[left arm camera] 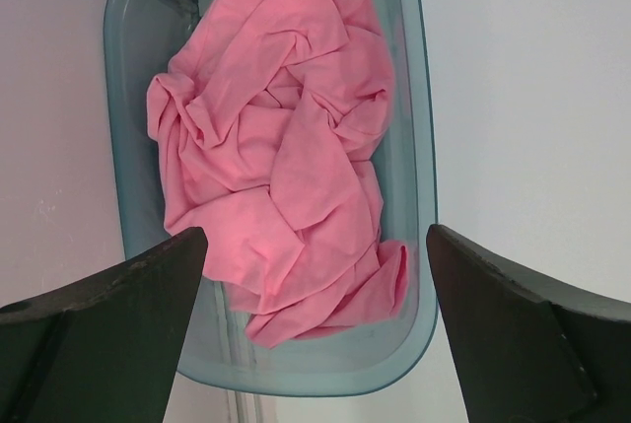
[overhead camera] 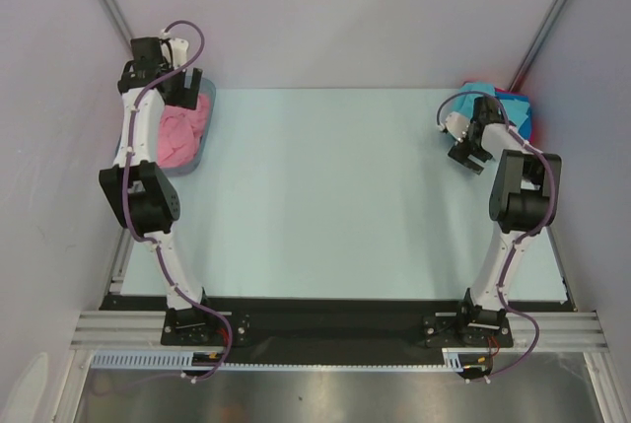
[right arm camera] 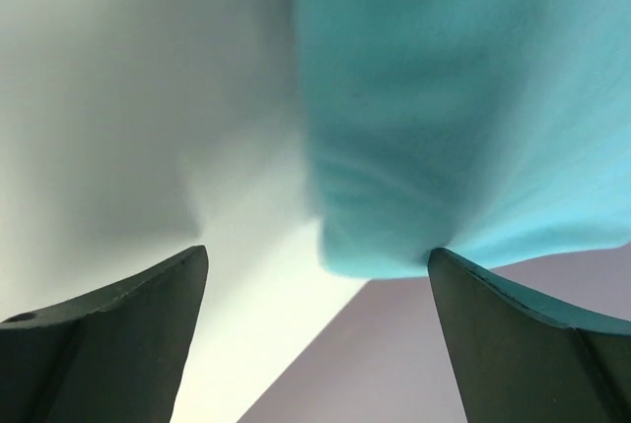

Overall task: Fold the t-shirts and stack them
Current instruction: Neatly place the folded tshirt to the corner, then reset both grippers

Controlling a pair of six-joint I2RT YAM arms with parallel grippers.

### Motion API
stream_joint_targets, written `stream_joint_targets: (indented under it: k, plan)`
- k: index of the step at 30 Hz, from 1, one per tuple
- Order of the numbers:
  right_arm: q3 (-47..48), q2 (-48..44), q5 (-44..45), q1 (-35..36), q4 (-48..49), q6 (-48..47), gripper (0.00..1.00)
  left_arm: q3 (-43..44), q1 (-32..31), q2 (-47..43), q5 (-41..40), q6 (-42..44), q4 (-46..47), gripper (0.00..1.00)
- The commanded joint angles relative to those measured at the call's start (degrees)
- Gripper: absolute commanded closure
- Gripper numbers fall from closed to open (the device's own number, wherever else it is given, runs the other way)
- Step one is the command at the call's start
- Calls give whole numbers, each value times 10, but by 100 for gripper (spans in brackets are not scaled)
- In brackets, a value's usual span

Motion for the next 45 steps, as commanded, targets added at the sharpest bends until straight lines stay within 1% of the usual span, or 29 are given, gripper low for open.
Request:
stream_joint_targets:
  k: [1, 2, 4, 8, 12, 14, 15, 16, 17, 18, 20, 23, 24, 25, 26, 27, 28, 30, 31, 32, 33, 36, 37, 41, 45]
  plan:
    - [58, -68, -78, 10, -166, 60, 0, 13, 3, -28, -1, -1, 2, 0]
    - [82, -75, -88, 13, -183, 67, 0, 10, 4, -30, 0, -3, 2, 0]
    - [101, -97, -95, 26, -205, 90, 0, 2, 4, -35, 2, -5, 2, 0]
    - [105, -118, -78, 47, -191, 116, 0, -12, 6, -39, 6, -11, 6, 0]
    - [114, -107, -75, 57, -189, 161, 1, -8, 7, -36, 9, -13, 8, 0]
    - [115, -102, -77, 58, -166, 201, 36, -6, 7, -35, 11, -13, 9, 0]
    - [107, -99, -53, 59, -151, 217, 86, -6, 7, -35, 12, -14, 9, 0]
    - [107, -90, -47, 62, -144, 227, 100, -6, 7, -35, 13, -13, 9, 0]
    - [105, -87, -40, 67, -131, 237, 100, -6, 6, -34, 15, -12, 9, 0]
    - [97, -85, -14, 70, -113, 243, 100, -6, 6, -34, 15, -12, 8, 0]
    - [106, -72, -15, 73, -111, 269, 100, -6, 7, -35, 19, -16, 8, 0]
    - [150, -62, -75, 72, -155, 313, 100, -8, 8, -41, 46, -27, -1, 0]
    - [163, -64, -130, 73, -173, 334, 100, -16, 9, -49, 79, -31, -3, 0]
    - [180, -65, -160, 73, -190, 345, 95, -20, 9, -55, 97, -39, -6, 0]
    - [210, -67, -180, 73, -214, 366, 85, -24, 12, -59, 119, -45, -11, 0]
    - [229, -69, -226, 81, -227, 405, 65, -30, 13, -63, 163, -51, -16, 0]
    - [237, -75, -243, 92, -233, 426, 58, -33, 12, -68, 182, -67, -19, 0]
    - [262, -86, -261, 109, -245, 458, 50, -52, 9, -79, 210, -89, -19, 0]
    - [282, -82, -263, 115, -279, 487, 49, -62, 8, -94, 217, -91, -19, 0]
    - [336, -76, -265, 122, -300, 495, 47, -82, 3, -103, 223, -88, -18, 0]
    - [362, -51, -260, 129, -320, 505, 43, -90, 3, -111, 231, -89, -15, 0]
    - [462, -19, -235, 145, -388, 523, 40, -104, 3, -132, 250, -92, -13, 0]
    - [469, -9, -236, 145, -396, 523, 40, -108, 2, -139, 263, -88, -13, 0]
    - [453, -17, -245, 139, -391, 528, 39, -120, 2, -155, 285, -91, -9, 0]
    - [449, -17, -235, 143, -393, 517, 39, -119, 3, -152, 287, -91, -9, 0]
